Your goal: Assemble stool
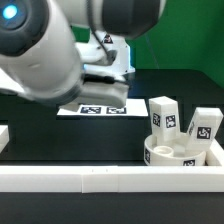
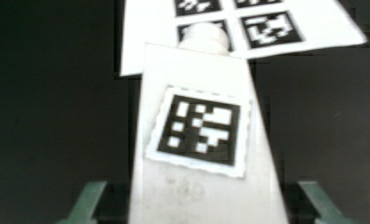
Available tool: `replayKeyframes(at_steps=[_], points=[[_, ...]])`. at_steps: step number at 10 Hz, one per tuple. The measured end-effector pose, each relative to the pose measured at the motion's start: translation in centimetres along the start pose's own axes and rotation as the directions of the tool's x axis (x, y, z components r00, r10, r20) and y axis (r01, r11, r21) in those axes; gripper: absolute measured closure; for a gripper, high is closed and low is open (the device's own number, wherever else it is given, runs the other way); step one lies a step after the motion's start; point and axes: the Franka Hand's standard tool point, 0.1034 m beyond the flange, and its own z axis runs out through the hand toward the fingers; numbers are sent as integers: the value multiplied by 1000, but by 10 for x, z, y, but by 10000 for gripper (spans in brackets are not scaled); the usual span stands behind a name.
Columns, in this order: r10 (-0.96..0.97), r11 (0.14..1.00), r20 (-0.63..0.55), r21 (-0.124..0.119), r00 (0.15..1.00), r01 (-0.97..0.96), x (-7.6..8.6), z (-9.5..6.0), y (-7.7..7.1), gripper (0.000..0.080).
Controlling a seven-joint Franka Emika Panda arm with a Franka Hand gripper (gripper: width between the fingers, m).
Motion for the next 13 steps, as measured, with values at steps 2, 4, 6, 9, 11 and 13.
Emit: replayKeyframes(at_steps=[2, 4, 6, 9, 11, 13], points=[[-8, 1000, -40, -2, 999, 8, 1, -10, -4, 475], [0, 1000, -37, 2, 999, 1, 2, -7, -2, 474], [-4, 1000, -108, 2, 994, 4, 10, -15, -4, 474], [-24, 1000, -324, 7, 946, 27, -3, -49, -31, 474], [-22, 999, -469, 27, 883, 39, -3, -46, -33, 474], [-17, 998, -669, 37, 743, 56, 4, -57, -38, 474]])
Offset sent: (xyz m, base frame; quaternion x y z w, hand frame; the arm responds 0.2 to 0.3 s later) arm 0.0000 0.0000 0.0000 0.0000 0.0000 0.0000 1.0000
